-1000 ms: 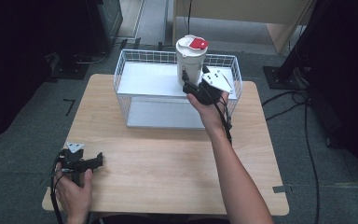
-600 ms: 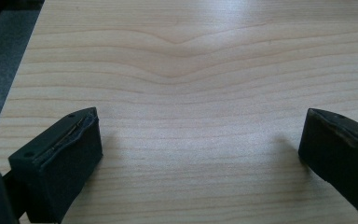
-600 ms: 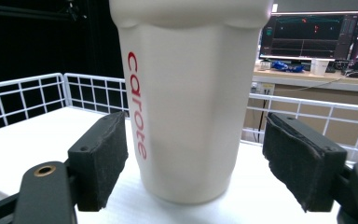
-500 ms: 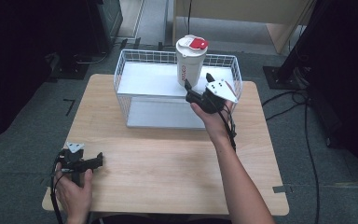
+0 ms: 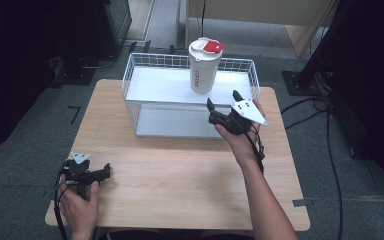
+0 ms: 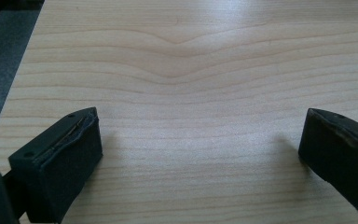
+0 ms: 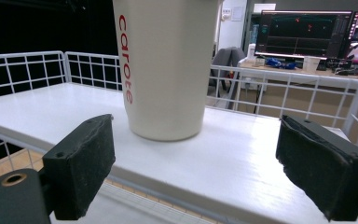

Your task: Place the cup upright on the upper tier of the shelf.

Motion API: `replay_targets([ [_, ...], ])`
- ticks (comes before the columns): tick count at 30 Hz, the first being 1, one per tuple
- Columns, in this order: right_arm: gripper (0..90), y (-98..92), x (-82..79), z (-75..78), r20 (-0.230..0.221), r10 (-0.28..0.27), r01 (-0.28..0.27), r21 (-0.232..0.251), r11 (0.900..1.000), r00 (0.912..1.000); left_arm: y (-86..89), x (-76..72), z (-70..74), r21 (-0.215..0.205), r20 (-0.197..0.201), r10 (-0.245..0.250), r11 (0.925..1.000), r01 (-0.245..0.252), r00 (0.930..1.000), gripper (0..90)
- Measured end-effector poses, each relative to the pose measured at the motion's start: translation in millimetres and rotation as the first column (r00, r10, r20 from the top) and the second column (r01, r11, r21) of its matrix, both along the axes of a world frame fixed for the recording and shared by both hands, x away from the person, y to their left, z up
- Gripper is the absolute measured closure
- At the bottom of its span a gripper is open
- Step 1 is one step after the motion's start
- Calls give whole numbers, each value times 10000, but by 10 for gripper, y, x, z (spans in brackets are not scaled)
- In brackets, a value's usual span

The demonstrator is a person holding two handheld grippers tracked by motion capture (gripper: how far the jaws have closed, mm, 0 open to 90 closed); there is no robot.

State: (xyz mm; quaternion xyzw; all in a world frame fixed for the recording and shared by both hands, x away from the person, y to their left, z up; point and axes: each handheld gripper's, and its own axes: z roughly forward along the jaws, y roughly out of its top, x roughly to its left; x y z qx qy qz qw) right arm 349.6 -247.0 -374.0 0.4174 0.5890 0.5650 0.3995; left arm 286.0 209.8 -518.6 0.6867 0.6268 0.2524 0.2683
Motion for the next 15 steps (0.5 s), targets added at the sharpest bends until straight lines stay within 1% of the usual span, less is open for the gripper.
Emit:
replay_targets([
  [15,108,-312,-312,-189,-30,-386,386,-145,9992,9992,-1,0,-2,1,17,6,10000,-6,10000,0],
])
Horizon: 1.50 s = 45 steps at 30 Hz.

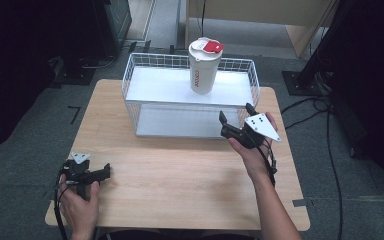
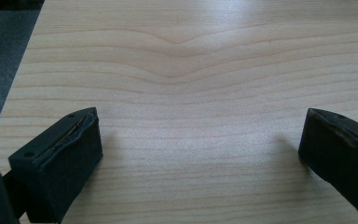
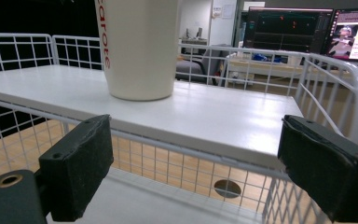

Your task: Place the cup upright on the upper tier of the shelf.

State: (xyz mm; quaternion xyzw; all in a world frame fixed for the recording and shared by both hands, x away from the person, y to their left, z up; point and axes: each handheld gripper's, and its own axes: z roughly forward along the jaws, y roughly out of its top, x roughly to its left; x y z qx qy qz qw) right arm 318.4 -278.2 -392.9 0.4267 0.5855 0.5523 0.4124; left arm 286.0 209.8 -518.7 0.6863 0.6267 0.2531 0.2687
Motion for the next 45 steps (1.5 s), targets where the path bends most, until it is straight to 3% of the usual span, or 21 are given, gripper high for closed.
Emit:
replay_targets([
  [21,108,-420,-299,-358,-476,-642,640,-67,9979,9968,0,-1,1,-4,-24,-9,10000,9,10000,0],
  [45,84,-788,-585,-705,-1296,-1273,1266,-132,9919,9834,-1,-1,0,-16,-10,0,10000,0,10000,0],
])
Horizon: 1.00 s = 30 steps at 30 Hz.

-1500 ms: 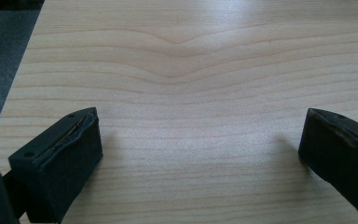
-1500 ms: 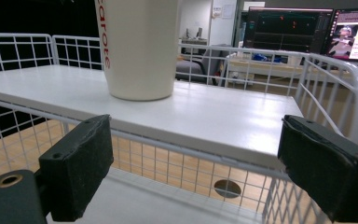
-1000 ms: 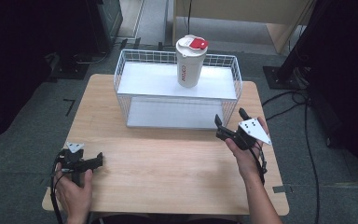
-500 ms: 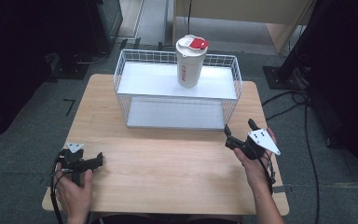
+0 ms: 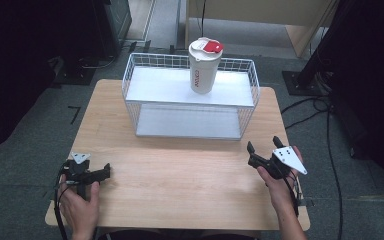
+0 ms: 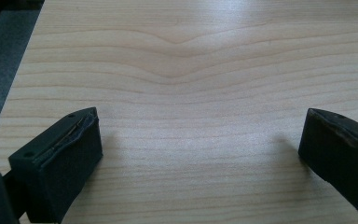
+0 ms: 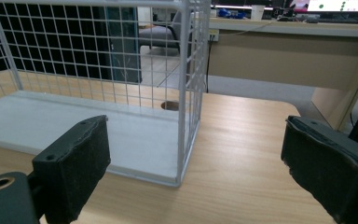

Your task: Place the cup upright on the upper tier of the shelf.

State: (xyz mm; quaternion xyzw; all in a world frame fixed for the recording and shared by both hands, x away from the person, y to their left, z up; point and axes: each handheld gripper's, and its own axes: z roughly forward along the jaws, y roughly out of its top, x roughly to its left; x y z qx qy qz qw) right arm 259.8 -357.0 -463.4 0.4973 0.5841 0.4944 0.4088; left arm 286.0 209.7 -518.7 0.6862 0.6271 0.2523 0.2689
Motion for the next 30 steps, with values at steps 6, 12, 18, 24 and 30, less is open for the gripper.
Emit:
replay_targets([
  [6,84,-111,-88,-107,-263,-208,208,-13,9998,9994,0,0,0,-1,-1,1,10000,-1,10000,0],
  [12,84,-201,-161,-199,-559,-329,321,-163,9994,9979,0,0,0,0,-2,0,10000,0,10000,0],
  [18,84,-276,-229,-267,-769,-462,448,-204,9988,9960,0,0,0,5,-4,-2,10000,2,10000,0],
  [24,83,-380,-322,-371,-1146,-686,649,-362,9972,9910,0,0,0,4,1,3,10000,-3,10000,0],
  [30,75,-502,-412,-488,-1910,-846,720,-718,9948,9779,0,0,0,2,-2,-1,10000,1,10000,0],
])
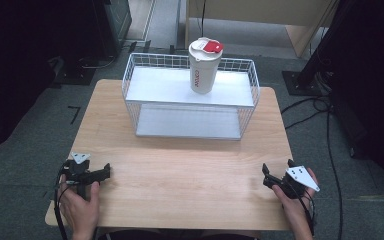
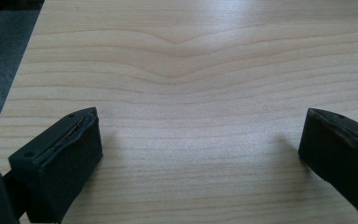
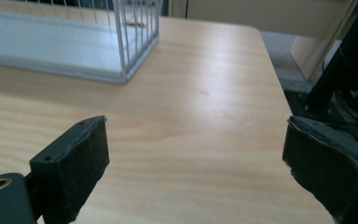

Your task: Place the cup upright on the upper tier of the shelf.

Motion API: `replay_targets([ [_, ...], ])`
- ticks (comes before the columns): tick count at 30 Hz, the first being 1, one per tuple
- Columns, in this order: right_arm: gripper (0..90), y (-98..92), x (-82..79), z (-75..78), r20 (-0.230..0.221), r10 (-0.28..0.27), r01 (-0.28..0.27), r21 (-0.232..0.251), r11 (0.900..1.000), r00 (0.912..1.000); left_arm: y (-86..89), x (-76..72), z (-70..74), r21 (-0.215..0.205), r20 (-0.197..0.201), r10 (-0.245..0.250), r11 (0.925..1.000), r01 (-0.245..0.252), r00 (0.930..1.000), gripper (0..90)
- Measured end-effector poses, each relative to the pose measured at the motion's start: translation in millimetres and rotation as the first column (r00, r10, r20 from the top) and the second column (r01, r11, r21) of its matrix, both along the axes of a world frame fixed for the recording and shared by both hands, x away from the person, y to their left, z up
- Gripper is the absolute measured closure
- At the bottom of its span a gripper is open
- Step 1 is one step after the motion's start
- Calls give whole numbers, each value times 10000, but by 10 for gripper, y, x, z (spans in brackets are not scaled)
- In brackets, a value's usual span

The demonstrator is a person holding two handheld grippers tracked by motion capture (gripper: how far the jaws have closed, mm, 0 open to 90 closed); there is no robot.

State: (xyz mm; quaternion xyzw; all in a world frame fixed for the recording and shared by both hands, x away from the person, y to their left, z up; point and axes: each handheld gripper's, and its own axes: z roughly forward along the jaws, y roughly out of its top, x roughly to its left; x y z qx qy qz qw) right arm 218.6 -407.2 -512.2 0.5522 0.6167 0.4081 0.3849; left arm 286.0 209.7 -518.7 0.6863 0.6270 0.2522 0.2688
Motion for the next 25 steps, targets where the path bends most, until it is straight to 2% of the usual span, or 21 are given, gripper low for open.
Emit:
replay_targets([
  [4,74,-57,-25,-70,-846,-125,122,-39,9999,9963,0,0,0,0,2,1,10000,-1,10000,0],
  [6,74,-77,-38,-73,-1087,-211,205,-62,9998,9938,-1,0,0,-2,3,6,10000,-6,10000,0],
  [8,74,-82,-46,-79,-1525,-184,165,-133,9998,9881,0,0,0,3,3,3,10000,-3,10000,0],
  [11,73,-82,-51,-97,-2355,-37,-73,-458,9989,9719,-1,-1,0,-1,4,9,10000,-9,10000,0],
  [15,71,-77,-71,-128,-3314,29,-317,-817,9962,9435,-1,0,0,-2,3,8,10000,-8,10000,0],
  [19,71,-96,-125,-131,-3525,274,-442,-399,9982,9354,-1,-1,0,-1,5,8,10000,-8,10000,0],
  [21,70,-122,-142,-137,-3733,542,-550,87,9984,9261,0,-1,0,-1,3,6,10000,-6,10000,0],
  [25,71,-130,-171,-138,-3770,630,-622,143,9980,9241,0,-1,0,-3,4,7,10000,-7,10000,0],
])
